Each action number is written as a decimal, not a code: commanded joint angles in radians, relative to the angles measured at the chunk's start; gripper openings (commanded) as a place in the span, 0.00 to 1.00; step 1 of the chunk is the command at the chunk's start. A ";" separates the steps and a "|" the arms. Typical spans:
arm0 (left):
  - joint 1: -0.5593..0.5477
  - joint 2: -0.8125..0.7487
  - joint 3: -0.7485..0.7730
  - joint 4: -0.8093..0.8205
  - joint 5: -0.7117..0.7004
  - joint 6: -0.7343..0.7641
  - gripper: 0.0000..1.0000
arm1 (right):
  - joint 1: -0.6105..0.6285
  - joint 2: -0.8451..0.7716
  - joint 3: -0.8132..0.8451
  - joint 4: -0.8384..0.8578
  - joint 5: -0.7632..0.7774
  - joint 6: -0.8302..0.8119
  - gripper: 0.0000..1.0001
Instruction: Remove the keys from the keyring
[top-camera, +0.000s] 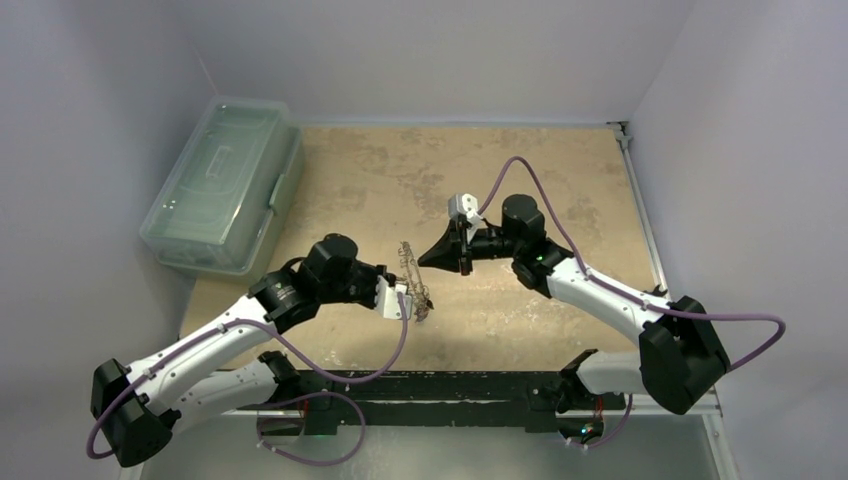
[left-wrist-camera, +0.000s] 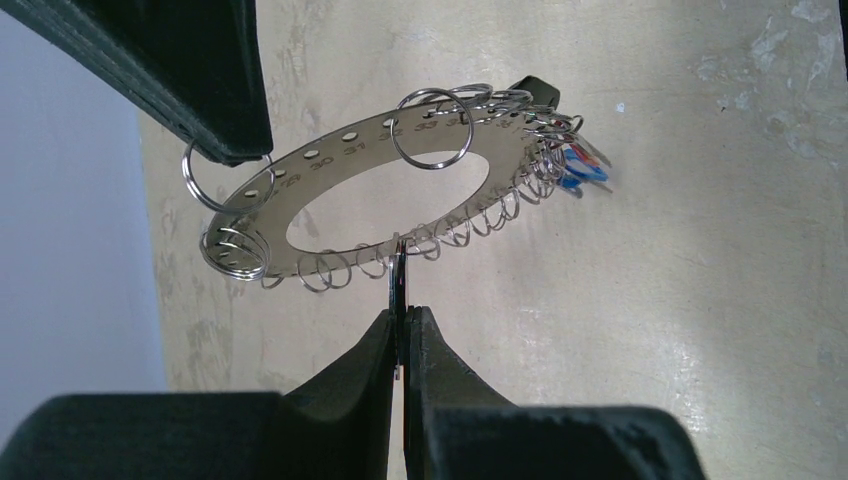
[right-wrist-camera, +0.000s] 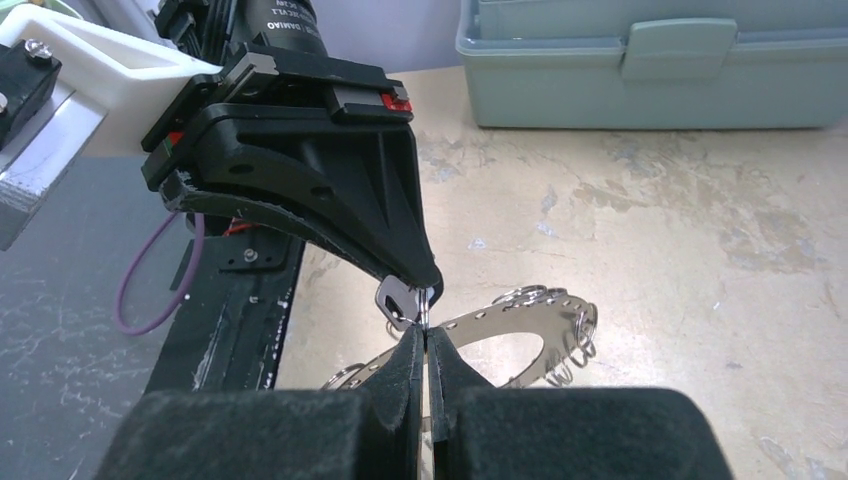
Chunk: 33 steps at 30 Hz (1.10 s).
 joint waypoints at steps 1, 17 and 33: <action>0.020 -0.019 0.006 0.046 -0.031 -0.102 0.00 | -0.022 -0.030 0.008 0.065 -0.014 0.013 0.00; 0.402 0.388 0.173 -0.027 0.045 -0.525 0.00 | -0.132 -0.034 -0.018 0.148 0.027 0.171 0.00; 0.568 0.822 0.305 0.171 0.101 -0.704 0.01 | -0.156 -0.013 -0.027 0.187 0.256 0.335 0.00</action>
